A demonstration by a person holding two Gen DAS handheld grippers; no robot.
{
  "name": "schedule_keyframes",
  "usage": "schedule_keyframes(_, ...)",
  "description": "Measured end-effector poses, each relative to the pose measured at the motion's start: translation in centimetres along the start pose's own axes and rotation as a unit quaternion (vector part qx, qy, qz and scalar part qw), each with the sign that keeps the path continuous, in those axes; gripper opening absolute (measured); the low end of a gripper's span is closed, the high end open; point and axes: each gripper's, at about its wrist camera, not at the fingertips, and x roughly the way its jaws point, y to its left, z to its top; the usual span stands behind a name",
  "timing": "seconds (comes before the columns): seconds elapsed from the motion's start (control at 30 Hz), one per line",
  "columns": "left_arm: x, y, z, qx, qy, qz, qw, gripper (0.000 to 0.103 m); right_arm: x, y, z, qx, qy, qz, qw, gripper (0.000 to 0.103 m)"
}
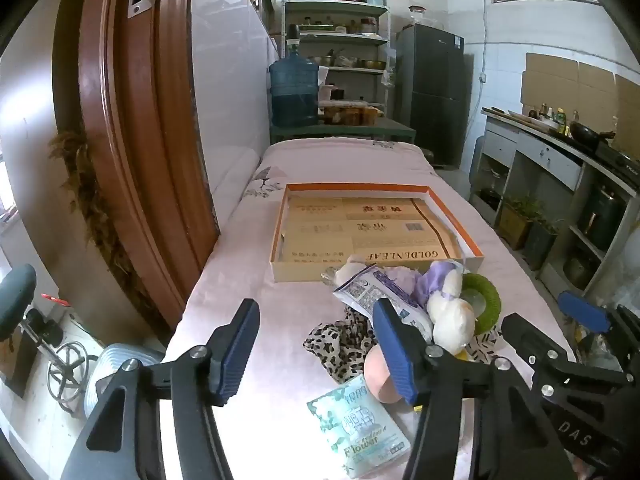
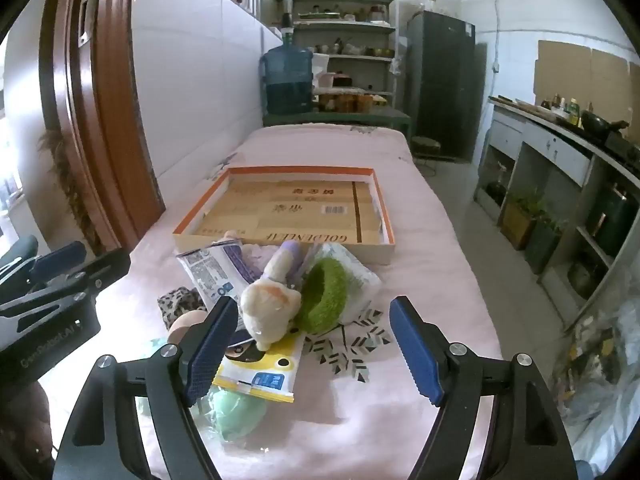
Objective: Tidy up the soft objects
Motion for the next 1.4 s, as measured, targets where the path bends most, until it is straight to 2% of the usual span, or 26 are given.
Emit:
schedule_keyframes(0.47,0.8,0.4,-0.5,-0.012,0.015,0.002,0.9998,0.057,0.2,0.1,0.1,0.004,0.003,0.004,1.000,0.079)
schedule_keyframes(1.4,0.8,0.6,-0.4,-0.017,0.014,0.000,0.9998,0.057,1.2,0.6,-0.5,-0.003,0.013,0.008,1.000,0.079)
